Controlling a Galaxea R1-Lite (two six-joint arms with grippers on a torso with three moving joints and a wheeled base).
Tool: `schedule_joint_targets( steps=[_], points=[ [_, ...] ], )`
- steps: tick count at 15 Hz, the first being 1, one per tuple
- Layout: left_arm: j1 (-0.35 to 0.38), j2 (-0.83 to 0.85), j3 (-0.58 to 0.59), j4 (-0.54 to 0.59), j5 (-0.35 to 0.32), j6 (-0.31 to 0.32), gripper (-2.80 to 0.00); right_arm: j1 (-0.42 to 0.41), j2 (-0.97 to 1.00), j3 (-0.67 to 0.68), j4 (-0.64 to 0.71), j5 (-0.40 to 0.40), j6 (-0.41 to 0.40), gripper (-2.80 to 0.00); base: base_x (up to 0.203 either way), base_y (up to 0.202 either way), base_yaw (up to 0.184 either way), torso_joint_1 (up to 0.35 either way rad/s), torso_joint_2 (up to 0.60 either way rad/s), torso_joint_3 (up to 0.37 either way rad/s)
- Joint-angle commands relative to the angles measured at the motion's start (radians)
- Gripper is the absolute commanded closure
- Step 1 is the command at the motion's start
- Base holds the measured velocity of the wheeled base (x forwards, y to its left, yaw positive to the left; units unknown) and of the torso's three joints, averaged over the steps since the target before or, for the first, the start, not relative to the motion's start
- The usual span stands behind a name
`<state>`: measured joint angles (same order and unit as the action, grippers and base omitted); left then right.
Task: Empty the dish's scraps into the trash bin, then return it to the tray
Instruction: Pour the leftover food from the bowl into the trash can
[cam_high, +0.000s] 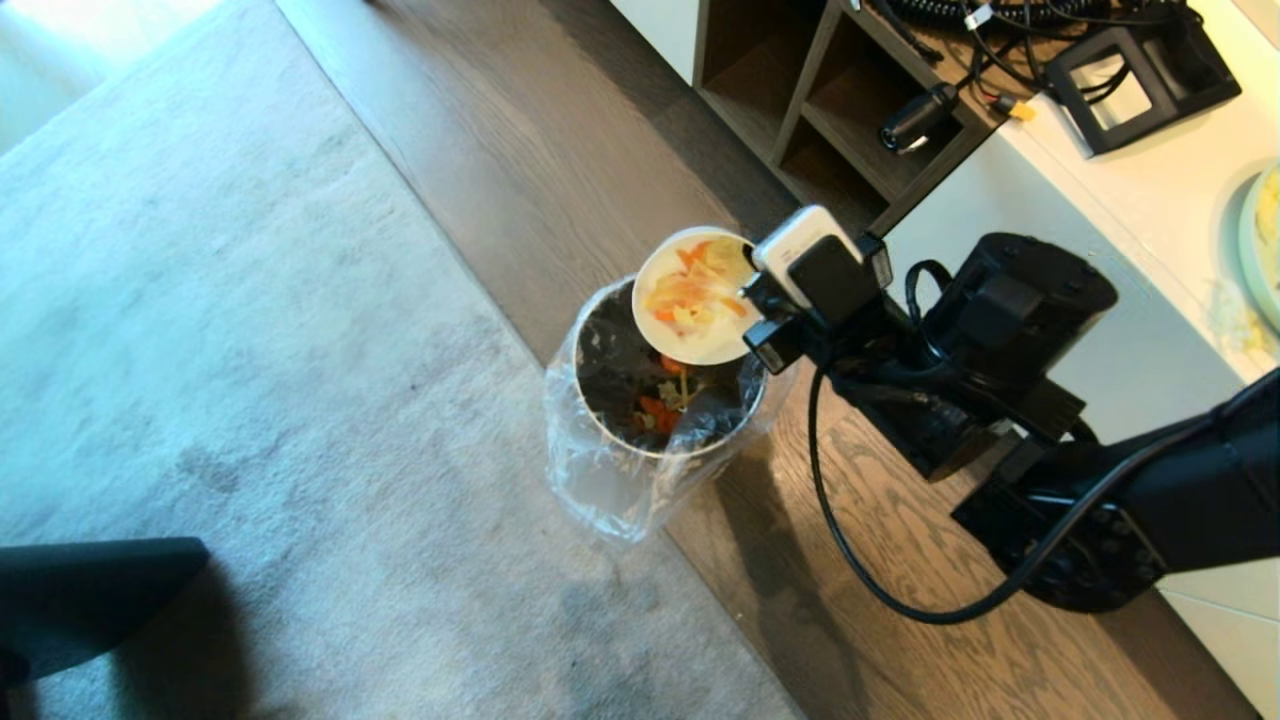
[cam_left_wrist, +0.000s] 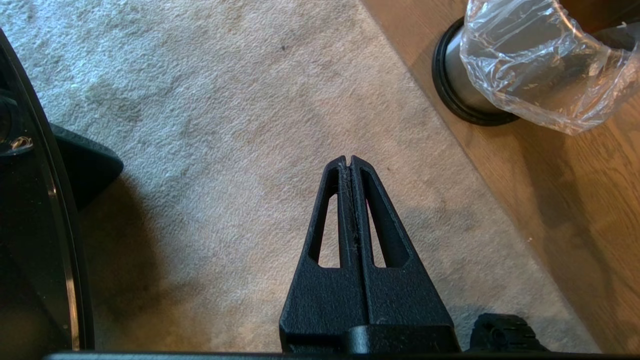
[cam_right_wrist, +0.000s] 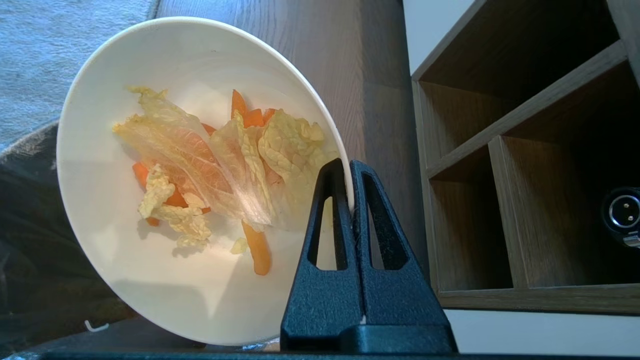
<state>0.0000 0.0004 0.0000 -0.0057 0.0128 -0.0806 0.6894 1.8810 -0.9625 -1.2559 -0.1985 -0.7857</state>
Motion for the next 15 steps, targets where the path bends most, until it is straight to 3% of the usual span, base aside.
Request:
schedule_joint_targets(
  steps=[1,7,10,15],
  points=[
    [0.0,0.0,0.0,0.0,0.001,-0.001,0.0,0.002,0.026,-0.001,-0.035,-0.001,-0.045,0.0,0.0,0.0,0.0,0.0,0.0,0.0],
    [0.0,0.0,0.0,0.0,0.001,-0.001,0.0,0.002,0.089,-0.027,-0.211,0.007,-0.243,0.0,0.0,0.0,0.0,0.0,0.0,0.0],
    [0.0,0.0,0.0,0.0,0.0,-0.001,0.0,0.002,0.093,-0.028,-0.235,0.05,-0.291,0.0,0.0,0.0,0.0,0.0,0.0,0.0],
    [0.0,0.0,0.0,0.0,0.001,-0.001,0.0,0.002,0.092,-0.023,-0.275,0.051,-0.372,0.0,0.0,0.0,0.0,0.0,0.0,0.0]
  ],
)
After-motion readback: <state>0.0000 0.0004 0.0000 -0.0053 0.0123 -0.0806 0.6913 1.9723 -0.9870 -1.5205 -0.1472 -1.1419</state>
